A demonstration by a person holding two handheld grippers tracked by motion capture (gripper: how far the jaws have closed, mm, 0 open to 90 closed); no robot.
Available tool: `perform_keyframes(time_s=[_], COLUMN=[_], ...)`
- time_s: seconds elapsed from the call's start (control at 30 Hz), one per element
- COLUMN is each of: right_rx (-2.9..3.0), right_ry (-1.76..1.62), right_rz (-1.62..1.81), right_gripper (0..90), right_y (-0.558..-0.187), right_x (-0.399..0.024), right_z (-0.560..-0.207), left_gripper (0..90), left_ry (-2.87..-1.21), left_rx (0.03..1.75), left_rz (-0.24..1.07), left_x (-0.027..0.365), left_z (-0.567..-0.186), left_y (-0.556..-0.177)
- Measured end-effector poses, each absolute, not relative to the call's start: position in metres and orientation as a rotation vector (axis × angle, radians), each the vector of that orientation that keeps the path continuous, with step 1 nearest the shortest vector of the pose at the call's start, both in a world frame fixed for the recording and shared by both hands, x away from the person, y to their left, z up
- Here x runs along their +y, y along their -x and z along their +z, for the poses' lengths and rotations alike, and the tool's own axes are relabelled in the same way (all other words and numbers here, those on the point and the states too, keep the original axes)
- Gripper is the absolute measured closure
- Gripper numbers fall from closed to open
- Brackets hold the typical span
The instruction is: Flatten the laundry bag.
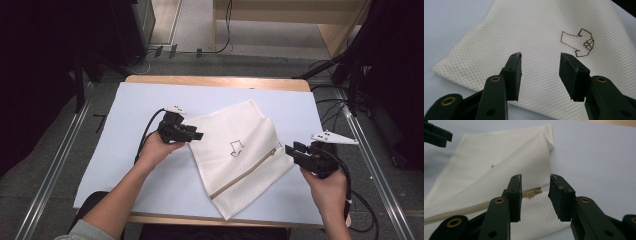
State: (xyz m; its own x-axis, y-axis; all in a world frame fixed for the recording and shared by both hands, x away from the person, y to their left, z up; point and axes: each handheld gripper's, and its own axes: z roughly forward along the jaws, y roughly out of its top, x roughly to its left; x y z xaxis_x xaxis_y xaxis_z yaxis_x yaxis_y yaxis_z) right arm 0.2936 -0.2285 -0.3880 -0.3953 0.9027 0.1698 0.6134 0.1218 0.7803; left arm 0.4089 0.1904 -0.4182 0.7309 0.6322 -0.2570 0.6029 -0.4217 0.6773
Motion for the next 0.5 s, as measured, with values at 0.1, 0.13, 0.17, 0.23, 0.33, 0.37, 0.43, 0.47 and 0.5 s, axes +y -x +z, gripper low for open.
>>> perform_keyframes(time_s=[0.1, 0.13, 0.17, 0.23, 0.33, 0.37, 0.43, 0.47, 0.5], right_rx=[2.077, 2.08, 2.089, 2.099, 2.11, 2.108, 2.119, 2.118, 2.121], right_ry=[-1.477, -1.476, -1.472, -1.467, -1.449, -1.458, -1.464, -1.471, -1.471], right_rz=[1.149, 1.148, 1.15, 1.141, 1.135, 1.133, 1.124, 1.129, 1.131], right_gripper=[65.0, 65.0, 64.9, 64.9, 64.4, 64.2, 64.0, 64.0, 64.0], right_y=[-0.305, -0.309, -0.314, -0.322, -0.333, -0.336, -0.339, -0.34, -0.34], right_x=[-0.226, -0.225, -0.224, -0.221, -0.218, -0.216, -0.215, -0.214, -0.214], right_z=[-0.394, -0.395, -0.397, -0.4, -0.405, -0.406, -0.409, -0.411, -0.412], left_gripper=[52.6, 52.1, 51.3, 49.4, 47.9, 47.1, 46.7, 45.9, 45.4], left_ry=[-2.14, -2.143, -2.146, -2.155, -2.174, -2.185, -2.189, -2.191, -2.19], left_rx=[0.949, 0.953, 0.954, 0.957, 0.969, 0.968, 0.963, 0.961, 0.964], left_rz=[0.05, 0.05, 0.056, 0.076, 0.095, 0.1, 0.132, 0.146, 0.17], left_x=[0.193, 0.193, 0.194, 0.194, 0.192, 0.19, 0.188, 0.187, 0.186], left_z=[-0.422, -0.424, -0.426, -0.431, -0.439, -0.442, -0.446, -0.447, -0.45], left_y=[-0.408, -0.408, -0.407, -0.406, -0.404, -0.404, -0.403, -0.403, -0.403])
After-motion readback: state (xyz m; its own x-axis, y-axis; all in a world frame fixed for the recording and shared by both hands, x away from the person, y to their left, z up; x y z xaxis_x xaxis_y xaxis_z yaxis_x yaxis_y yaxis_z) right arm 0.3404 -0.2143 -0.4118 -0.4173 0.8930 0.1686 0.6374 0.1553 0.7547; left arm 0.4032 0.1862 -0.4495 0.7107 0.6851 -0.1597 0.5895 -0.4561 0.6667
